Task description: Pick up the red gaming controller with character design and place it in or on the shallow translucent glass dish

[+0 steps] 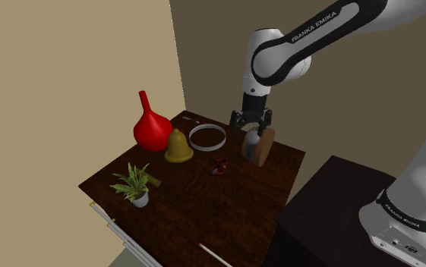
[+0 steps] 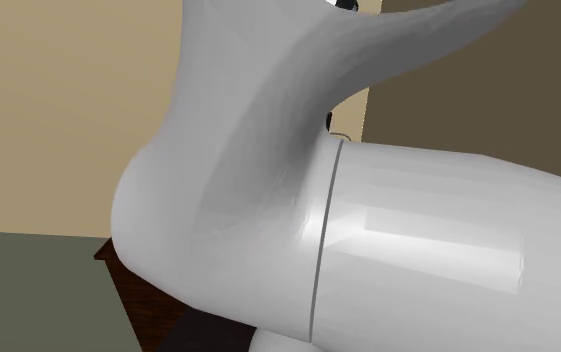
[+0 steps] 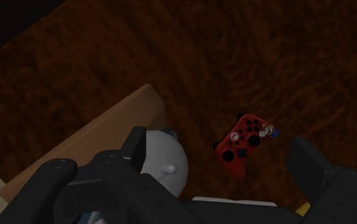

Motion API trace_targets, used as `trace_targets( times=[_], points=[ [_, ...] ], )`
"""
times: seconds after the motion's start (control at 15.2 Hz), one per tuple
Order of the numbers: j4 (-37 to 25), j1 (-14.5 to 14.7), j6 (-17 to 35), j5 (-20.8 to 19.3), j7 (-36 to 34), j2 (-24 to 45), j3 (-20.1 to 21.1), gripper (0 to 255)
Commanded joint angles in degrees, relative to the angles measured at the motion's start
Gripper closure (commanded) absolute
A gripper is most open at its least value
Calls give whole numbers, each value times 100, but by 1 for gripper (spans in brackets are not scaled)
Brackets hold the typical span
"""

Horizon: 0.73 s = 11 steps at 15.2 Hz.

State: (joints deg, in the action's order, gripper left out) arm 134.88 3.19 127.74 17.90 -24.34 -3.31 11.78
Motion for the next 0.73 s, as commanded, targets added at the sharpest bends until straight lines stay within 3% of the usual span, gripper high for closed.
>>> trace_targets(
  times=[0.0, 0.66],
  points=[
    [-227, 49, 315, 52, -198, 496, 65, 0],
    [-1707, 250, 1220, 104, -1043, 2688, 187, 0]
  ],
)
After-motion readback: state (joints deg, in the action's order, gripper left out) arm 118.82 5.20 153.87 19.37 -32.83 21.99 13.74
